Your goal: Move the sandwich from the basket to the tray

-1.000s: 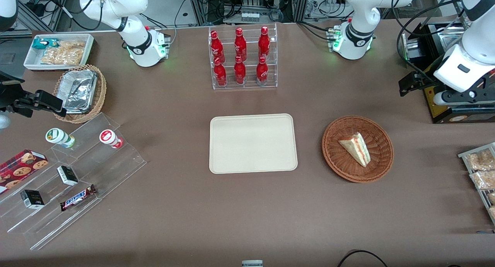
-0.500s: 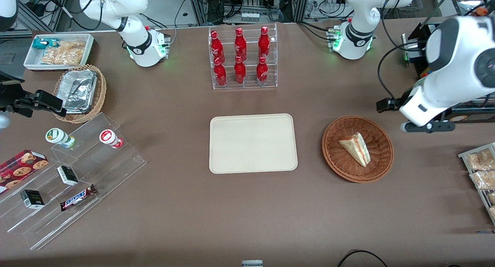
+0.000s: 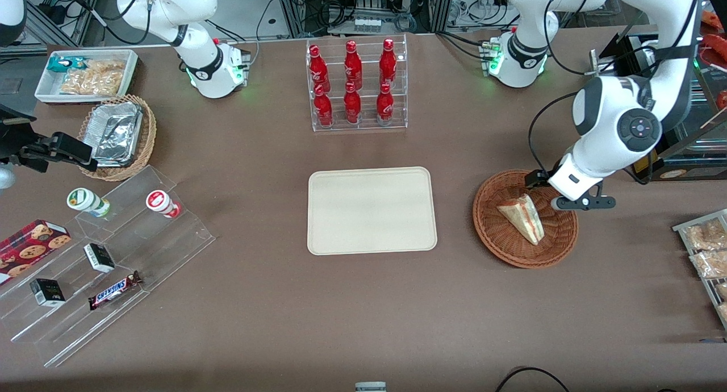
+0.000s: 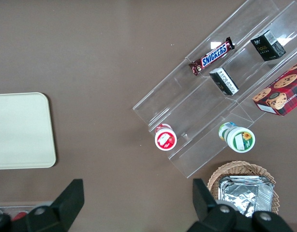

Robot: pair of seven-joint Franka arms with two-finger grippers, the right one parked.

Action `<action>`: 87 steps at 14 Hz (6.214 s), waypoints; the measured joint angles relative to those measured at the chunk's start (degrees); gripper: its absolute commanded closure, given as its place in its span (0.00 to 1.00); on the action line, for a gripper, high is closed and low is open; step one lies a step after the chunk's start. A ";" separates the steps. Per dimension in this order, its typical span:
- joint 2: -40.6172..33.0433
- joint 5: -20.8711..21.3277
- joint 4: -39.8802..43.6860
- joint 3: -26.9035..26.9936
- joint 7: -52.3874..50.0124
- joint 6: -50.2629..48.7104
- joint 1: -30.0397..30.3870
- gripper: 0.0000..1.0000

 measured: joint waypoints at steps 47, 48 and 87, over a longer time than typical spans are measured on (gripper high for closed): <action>29.86 -3.04 36.02 -0.67 -44.78 -5.90 -36.31 0.99; 30.82 -3.04 36.95 -0.66 -45.81 -5.88 -37.30 0.99; 5.22 -2.53 31.90 1.34 -12.59 -33.35 -12.03 0.00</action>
